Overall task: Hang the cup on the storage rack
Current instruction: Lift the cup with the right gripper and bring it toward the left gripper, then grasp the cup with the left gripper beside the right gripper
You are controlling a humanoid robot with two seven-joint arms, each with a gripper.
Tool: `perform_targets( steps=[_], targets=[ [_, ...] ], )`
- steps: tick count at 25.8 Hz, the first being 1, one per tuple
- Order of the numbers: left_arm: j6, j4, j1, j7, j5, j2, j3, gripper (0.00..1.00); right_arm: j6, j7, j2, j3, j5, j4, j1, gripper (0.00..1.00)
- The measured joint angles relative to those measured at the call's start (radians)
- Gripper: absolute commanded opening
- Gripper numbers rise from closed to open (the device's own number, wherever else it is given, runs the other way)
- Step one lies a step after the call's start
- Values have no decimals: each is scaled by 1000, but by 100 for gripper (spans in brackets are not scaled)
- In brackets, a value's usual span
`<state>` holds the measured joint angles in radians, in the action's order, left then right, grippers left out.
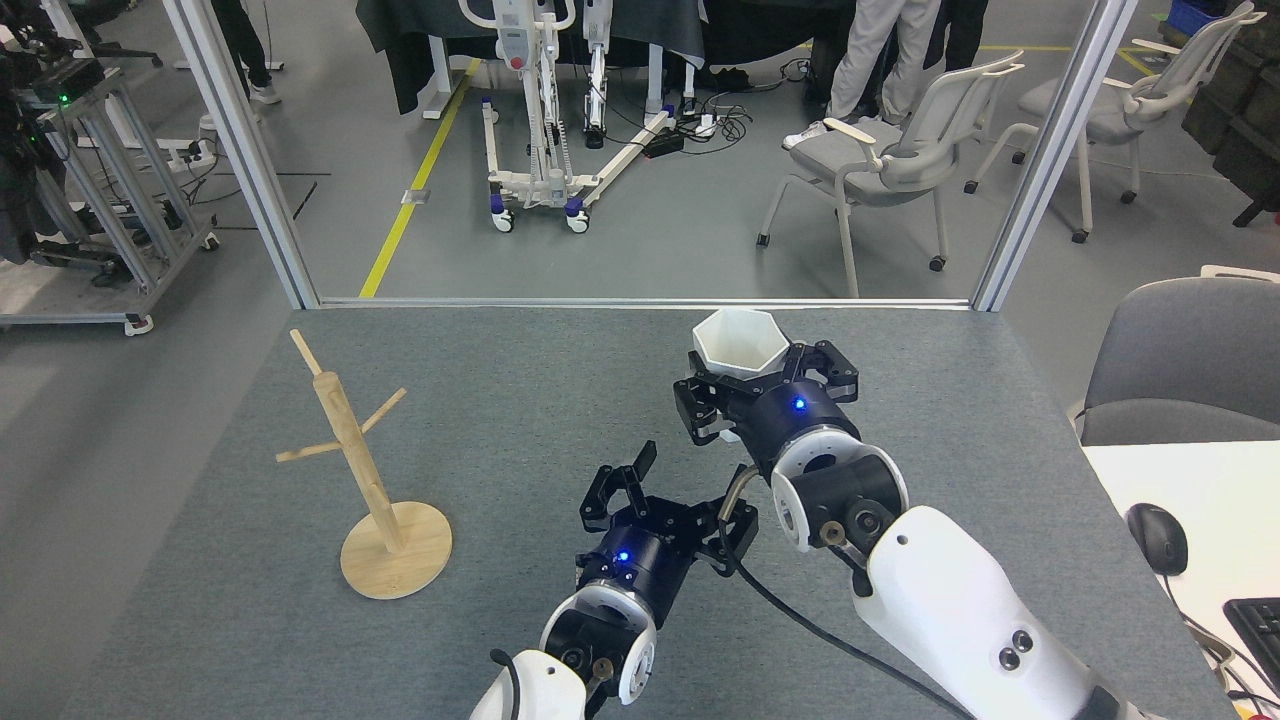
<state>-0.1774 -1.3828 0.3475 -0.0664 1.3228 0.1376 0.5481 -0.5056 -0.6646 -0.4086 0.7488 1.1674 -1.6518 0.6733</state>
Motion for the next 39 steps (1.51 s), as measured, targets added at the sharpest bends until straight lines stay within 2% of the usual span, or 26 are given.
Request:
perform_targets(
  steps=[12, 18, 26, 39],
  targets=[
    [-8, 56, 90, 0, 0, 1, 5, 98, -1, -3, 36, 1, 2, 0, -31, 0],
    [-3, 146, 147, 4, -1, 2, 16, 98, -1, -2, 75, 15, 6, -8, -36, 0],
    [2, 240, 199, 9, -3, 3, 17, 98, -20, 9, 131, 35, 47, -19, -47, 0],
    [2, 256, 226, -24, -18, 4, 10, 99, -31, 10, 142, 35, 49, -4, -55, 0]
  ],
)
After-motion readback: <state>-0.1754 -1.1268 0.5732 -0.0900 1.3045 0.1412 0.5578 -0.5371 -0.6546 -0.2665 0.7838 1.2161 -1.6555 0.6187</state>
